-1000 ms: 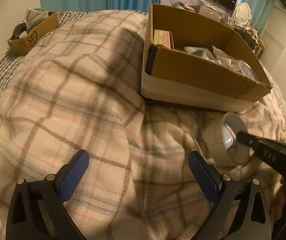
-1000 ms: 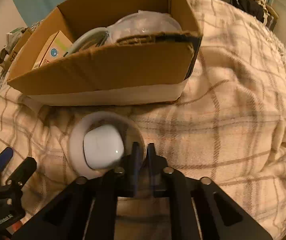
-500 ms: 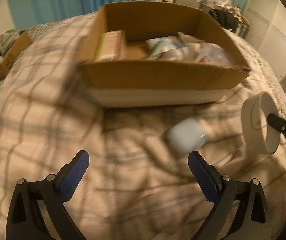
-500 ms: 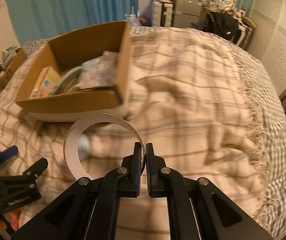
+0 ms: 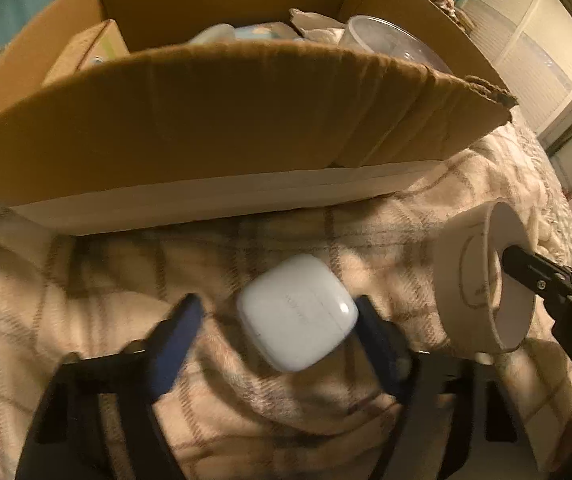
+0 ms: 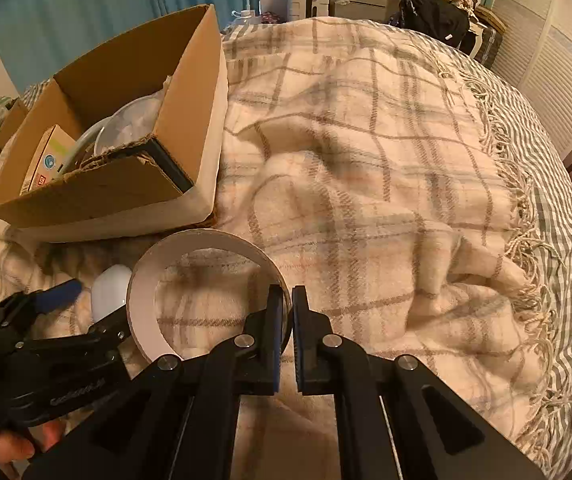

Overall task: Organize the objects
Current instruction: 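Grasp the white earbud case with the left tool, then carry earbud case and tape roll into the cardboard box and release both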

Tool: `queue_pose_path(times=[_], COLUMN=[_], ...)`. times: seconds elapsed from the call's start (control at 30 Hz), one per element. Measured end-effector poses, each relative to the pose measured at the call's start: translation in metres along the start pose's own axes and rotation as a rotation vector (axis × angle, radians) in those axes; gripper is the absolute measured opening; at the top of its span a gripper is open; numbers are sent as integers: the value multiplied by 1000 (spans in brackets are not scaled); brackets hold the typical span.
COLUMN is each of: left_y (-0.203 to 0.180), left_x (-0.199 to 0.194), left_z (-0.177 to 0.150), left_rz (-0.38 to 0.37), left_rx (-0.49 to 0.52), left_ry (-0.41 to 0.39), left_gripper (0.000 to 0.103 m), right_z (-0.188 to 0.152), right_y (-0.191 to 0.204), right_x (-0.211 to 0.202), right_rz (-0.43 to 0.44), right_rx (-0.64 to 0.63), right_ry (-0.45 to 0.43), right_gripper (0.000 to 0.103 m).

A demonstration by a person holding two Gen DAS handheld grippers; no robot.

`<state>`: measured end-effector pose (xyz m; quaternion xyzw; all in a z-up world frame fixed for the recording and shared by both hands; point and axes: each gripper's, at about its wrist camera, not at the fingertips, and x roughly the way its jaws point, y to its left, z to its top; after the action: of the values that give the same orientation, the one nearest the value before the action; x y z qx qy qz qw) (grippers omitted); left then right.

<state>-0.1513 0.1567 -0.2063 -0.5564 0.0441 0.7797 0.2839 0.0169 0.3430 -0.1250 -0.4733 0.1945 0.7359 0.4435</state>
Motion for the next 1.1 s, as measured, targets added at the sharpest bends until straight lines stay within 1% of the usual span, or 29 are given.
queue_pose_path(times=[0.03,0.27,0.43,0.57,0.7,0.77,0.8,0.9,0.93,1.1], left_y=[-1,5,10,9,5,1,-10,-2,-1,0], left_x=[0,-20,-49,-80,-113,-126,-130,-155,-160,-193], left_z=[0,-8,-15,-22,-25,-18,-22,-18,-12,4], left_rz=[-13,-16,-21,-29,-20,-3,-3,-18,-20,-14], left_rx=[4,-4,-15,-4,0,-4,-4,2,7,45], left_ry=[3,-22,-56,-103,-151,-171,-178,-222,-235,-300], left_gripper=[59,59,59,59,59,59,59,59,59,59], right_z=[0,-2,-3,-5,-10,-12,-13,-11,-10,7], right_y=[0,1,3,6,11,14,15,21,21,31], right_x=[1,-8,-31,-57,-84,-96,-105,-128,-133,-160], right_rz=[-1,-17,-21,-3,17,29,34,45,50,78], right_rx=[0,-6,-6,-1,-6,-10,-14,-28,-30,-64], right_ry=[2,-16,-63,-97,-131,-146,-158,-195,-204,-262], right_gripper=[4,4,4,4,4,4,4,4,4,4])
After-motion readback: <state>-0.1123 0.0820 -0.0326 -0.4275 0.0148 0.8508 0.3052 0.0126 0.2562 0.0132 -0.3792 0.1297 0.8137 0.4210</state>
